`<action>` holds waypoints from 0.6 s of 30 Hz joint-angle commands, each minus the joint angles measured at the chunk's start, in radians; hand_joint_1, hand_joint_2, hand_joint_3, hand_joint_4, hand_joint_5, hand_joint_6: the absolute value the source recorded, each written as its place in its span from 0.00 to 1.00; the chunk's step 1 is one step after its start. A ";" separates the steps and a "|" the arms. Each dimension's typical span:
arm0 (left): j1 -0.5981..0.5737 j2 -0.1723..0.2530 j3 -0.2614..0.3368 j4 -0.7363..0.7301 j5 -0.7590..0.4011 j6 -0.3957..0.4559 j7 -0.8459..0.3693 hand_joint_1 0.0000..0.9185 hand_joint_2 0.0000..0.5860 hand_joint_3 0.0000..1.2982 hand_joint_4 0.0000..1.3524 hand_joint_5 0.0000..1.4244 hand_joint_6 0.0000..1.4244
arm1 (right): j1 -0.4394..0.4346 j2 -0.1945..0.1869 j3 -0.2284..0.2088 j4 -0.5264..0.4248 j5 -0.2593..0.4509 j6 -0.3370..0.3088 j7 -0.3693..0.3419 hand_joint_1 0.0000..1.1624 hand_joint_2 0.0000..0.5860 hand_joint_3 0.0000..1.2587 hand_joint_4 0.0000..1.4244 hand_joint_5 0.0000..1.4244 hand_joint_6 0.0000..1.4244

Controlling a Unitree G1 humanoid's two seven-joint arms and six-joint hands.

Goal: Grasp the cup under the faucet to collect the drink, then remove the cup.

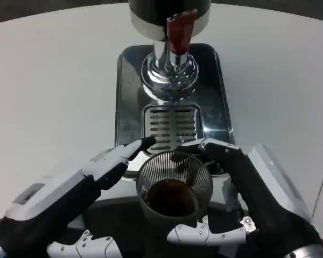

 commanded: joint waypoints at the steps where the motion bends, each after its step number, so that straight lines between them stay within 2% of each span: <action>1: 0.037 -0.008 0.002 -0.039 0.021 0.026 0.013 0.00 0.03 0.00 0.00 0.00 0.00 | 0.032 0.011 0.020 -0.060 -0.001 -0.025 0.003 1.00 0.13 0.74 0.71 0.79 1.00; 18: 0.039 -0.005 0.002 -0.041 0.025 0.033 0.011 0.00 0.03 0.00 0.00 0.00 0.00 | 0.055 0.010 0.015 -0.062 0.008 -0.036 0.004 1.00 0.13 0.74 0.71 0.79 1.00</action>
